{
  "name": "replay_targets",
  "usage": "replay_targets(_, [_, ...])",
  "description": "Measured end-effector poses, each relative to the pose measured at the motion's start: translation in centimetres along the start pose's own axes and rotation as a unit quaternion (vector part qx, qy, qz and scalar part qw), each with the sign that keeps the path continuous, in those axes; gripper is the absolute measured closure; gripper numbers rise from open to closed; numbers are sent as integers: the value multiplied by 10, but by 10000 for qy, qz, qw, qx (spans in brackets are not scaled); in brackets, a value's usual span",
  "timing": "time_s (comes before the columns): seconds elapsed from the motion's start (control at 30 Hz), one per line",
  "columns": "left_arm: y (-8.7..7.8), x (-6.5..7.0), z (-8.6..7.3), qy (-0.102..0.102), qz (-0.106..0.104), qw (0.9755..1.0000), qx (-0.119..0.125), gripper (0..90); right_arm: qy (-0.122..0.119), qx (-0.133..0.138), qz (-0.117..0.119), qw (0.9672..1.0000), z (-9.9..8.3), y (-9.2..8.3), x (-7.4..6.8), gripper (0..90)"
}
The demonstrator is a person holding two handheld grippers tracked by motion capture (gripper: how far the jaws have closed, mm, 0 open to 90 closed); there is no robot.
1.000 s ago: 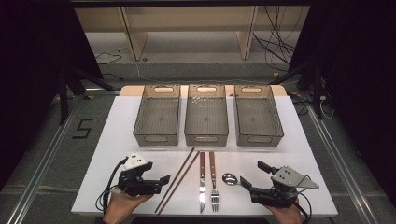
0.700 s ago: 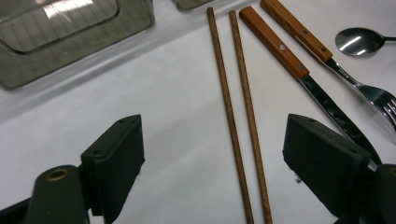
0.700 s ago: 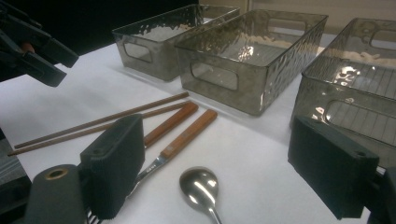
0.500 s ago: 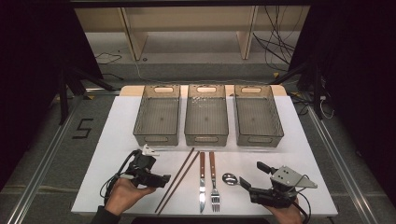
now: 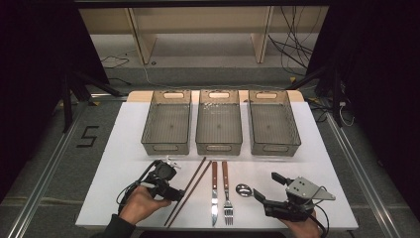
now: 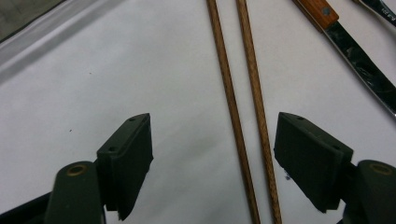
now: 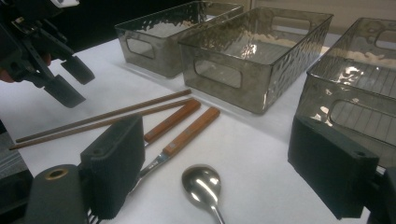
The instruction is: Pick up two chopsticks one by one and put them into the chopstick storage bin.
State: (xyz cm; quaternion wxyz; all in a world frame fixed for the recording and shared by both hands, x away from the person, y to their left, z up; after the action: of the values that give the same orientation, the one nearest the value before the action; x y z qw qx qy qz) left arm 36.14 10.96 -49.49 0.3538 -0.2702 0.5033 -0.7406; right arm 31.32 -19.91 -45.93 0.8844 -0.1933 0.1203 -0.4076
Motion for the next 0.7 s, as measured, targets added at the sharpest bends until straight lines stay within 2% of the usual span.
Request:
replay_targets(0.13, [6,5,1,121,-48,9998,-175,344,-10,-18,2,10000,0,0,0,196])
replay_targets(0.17, [10,6,0,180,-81,9992,-342,364,-1,-11,2,10000,0,0,0,196])
replay_targets(0.2, [10,6,0,180,-81,9992,-342,375,-1,-11,2,10000,0,0,0,196])
replay_targets(0.23, [14,6,0,218,-58,9985,-504,380,0,-6,3,10000,0,0,0,197])
replay_targets(0.4, [18,9,1,325,-90,9976,-605,444,-5,-9,1,10000,0,0,0,197])
replay_targets(0.5, [22,9,1,368,20,9968,-709,478,-18,-16,5,10000,0,0,0,199])
replay_targets(0.7, [25,10,0,456,102,9956,-810,501,-19,-26,-1,10000,-1,0,0,201])
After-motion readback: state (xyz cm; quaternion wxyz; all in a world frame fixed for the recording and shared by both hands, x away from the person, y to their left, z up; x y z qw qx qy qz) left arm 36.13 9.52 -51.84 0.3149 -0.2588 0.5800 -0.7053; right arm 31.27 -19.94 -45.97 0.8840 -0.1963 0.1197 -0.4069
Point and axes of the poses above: each handheld gripper's, and its own axes: y roughly forward along the jaws, z roughly out of its top, x roughly to its right, the point moved 6 cm from there along y, roughly forward along the jaws, and after that the axes turned 4 degrees about -x, right-handed, at the moved point
